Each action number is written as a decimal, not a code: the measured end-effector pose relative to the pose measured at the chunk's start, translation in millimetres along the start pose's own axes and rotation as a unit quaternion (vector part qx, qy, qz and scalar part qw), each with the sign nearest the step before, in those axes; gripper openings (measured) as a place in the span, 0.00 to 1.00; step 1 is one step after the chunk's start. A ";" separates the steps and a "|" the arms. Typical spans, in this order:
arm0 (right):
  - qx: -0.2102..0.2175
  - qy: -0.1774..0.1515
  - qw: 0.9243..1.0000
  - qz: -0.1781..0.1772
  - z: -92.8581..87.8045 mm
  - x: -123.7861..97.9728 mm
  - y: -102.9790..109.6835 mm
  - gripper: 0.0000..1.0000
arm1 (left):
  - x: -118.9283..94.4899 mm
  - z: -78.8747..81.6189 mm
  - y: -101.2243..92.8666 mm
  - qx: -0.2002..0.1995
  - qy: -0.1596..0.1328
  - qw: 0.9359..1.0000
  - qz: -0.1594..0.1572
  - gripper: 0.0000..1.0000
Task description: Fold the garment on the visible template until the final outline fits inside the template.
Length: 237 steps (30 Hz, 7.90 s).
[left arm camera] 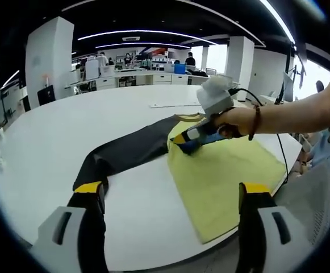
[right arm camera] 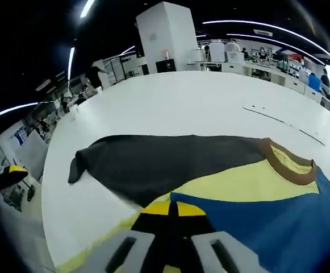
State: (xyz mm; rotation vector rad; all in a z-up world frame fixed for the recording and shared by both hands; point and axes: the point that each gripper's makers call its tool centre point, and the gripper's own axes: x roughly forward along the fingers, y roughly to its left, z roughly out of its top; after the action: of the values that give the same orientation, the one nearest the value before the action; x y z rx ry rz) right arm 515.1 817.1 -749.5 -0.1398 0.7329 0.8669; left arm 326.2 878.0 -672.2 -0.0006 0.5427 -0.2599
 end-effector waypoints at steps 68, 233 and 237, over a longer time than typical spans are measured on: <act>0.051 -0.023 0.990 -0.129 -57.1 -146.4 -173.6 0.72 | 8.1 26.5 -18.4 0.020 -0.027 0.999 -0.010 0.99; -0.019 -0.079 0.988 -0.128 -114.3 -294.4 -126.4 0.89 | 54.1 -56.6 173.4 -0.251 0.011 0.912 0.323 0.11; -0.019 -0.078 0.988 -0.130 -115.5 -294.8 -125.3 0.89 | 54.7 -56.0 173.6 -0.255 0.011 0.912 0.322 0.11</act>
State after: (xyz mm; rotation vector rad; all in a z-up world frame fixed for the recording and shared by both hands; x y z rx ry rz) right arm 421.5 499.5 -670.0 -0.1950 0.5367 0.6360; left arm 385.1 1036.3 -760.1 -0.3223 0.5913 0.5351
